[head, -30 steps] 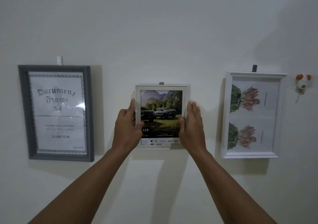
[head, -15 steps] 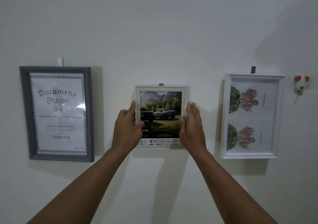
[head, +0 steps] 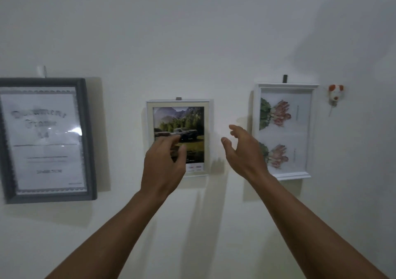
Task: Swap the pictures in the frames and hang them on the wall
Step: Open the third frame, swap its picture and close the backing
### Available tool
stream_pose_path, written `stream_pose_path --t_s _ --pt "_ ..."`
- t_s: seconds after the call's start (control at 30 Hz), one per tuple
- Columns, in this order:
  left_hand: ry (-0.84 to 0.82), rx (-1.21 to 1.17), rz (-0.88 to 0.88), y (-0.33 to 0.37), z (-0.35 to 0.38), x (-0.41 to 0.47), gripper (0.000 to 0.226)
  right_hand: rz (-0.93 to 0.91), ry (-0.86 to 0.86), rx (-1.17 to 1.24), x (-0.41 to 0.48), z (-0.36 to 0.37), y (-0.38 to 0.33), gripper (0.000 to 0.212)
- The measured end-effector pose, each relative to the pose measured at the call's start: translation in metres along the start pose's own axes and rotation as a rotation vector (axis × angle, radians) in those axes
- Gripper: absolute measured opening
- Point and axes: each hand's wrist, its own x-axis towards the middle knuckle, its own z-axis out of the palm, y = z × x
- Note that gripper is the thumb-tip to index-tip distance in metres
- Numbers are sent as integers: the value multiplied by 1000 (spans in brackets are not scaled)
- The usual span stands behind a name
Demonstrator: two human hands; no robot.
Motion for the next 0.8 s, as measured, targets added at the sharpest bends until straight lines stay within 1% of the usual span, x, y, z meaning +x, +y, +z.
stream_pose_path --t_s 0.1,0.2,0.4,0.47,0.6,0.7,0.8 --pt "-107 -32 -5 33 29 5 29 90 2 -81 -3 -39 15 50" --pt "-204 -95 -95 61 63 12 32 212 -30 -105 -4 -81 42 52" --pt "-394 -107 -234 96 129 19 44 452 -48 -144 8 -144 114 56" --pt "-386 -92 -248 101 150 21 45 478 -48 -154 18 -153 140 58" --pt "-299 -121 -288 111 184 19 35 491 -52 -113 35 -159 179 63" --pt "-229 -179 -301 114 202 16 45 471 -65 -52 44 -153 200 63" --pt "-191 -212 -294 116 211 13 51 423 -65 26 50 -142 214 51"
